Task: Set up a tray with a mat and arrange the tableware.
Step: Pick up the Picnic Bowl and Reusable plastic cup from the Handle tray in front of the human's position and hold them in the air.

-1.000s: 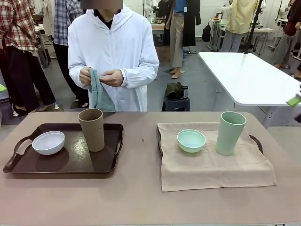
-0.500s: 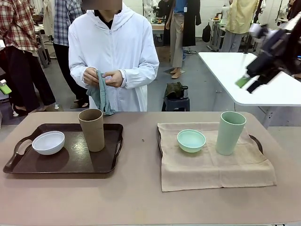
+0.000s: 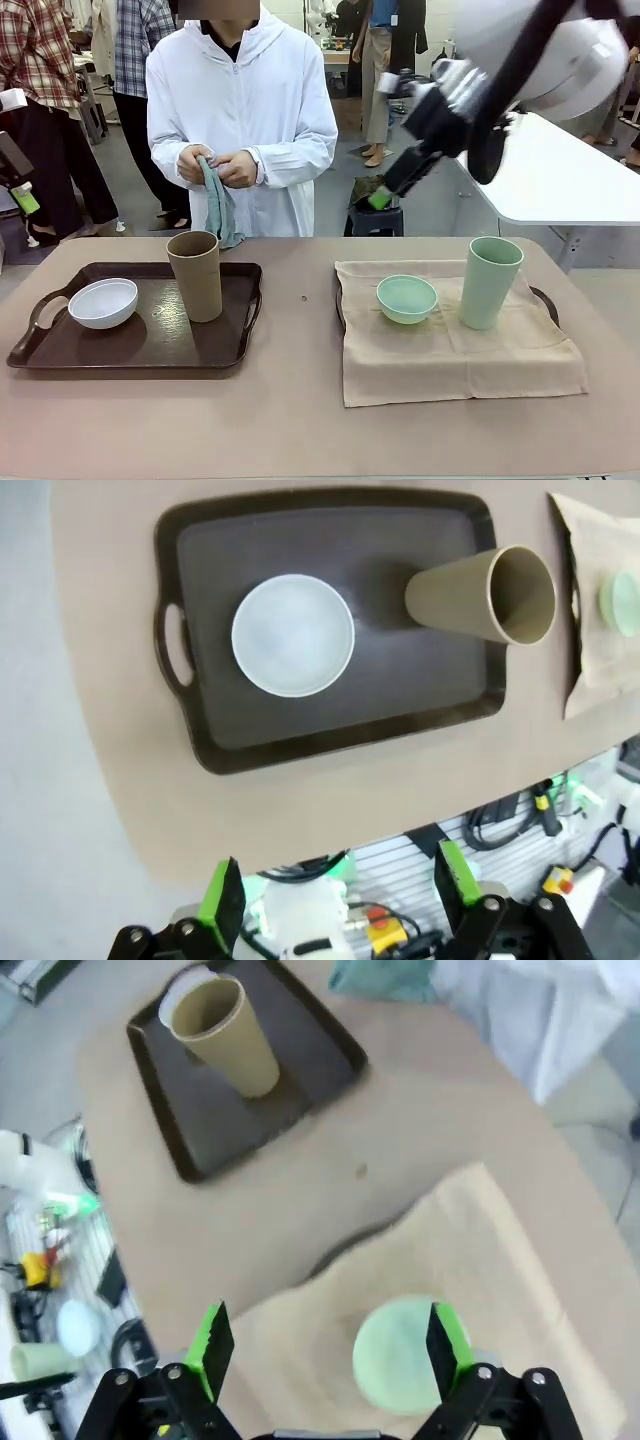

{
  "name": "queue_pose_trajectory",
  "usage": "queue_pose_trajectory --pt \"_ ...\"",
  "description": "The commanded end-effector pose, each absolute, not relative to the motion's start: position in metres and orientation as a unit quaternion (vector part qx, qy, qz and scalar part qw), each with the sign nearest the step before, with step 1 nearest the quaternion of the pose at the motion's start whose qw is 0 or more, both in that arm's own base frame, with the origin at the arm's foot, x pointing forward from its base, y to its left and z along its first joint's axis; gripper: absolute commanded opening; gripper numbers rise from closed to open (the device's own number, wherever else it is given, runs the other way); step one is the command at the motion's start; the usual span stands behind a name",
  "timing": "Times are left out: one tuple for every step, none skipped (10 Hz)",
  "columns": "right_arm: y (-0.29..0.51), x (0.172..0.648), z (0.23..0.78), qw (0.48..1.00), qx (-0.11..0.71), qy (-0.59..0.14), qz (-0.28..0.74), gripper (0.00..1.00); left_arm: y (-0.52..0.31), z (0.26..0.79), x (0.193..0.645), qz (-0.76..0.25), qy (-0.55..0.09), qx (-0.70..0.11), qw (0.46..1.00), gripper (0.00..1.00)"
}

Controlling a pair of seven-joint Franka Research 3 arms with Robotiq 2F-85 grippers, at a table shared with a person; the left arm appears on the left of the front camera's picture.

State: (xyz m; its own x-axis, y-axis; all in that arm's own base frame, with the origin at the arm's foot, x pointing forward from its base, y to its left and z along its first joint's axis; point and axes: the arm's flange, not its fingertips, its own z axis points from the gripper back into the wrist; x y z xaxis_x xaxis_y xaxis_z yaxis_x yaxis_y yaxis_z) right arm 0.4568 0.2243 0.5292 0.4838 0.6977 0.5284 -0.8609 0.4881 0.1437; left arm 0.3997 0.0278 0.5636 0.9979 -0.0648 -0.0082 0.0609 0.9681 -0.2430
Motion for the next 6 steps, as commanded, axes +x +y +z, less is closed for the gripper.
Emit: queue_pose_trajectory --pt "0.243 0.458 0.509 0.800 0.216 -0.260 0.495 1.00 0.018 0.558 0.386 0.001 0.009 -0.099 0.995 1.00" --pt "0.258 0.462 0.502 0.792 0.222 -0.274 0.498 1.00 0.014 0.555 0.389 0.015 0.007 -0.095 0.995 1.00" --pt "0.266 0.461 0.499 0.786 0.233 -0.272 0.505 1.00 0.014 0.557 0.392 0.020 0.010 -0.106 0.994 1.00" --pt "0.260 0.462 0.497 0.786 0.256 -0.247 0.505 1.00 0.018 0.559 0.396 0.010 0.019 -0.137 0.990 1.00" --pt "0.270 0.458 0.509 0.801 0.208 -0.260 0.497 1.00 0.017 0.559 0.389 0.004 0.013 -0.112 0.994 1.00" --pt "0.270 0.458 0.509 0.801 0.208 -0.260 0.497 1.00 0.017 0.559 0.389 0.004 0.013 -0.112 0.994 1.00"
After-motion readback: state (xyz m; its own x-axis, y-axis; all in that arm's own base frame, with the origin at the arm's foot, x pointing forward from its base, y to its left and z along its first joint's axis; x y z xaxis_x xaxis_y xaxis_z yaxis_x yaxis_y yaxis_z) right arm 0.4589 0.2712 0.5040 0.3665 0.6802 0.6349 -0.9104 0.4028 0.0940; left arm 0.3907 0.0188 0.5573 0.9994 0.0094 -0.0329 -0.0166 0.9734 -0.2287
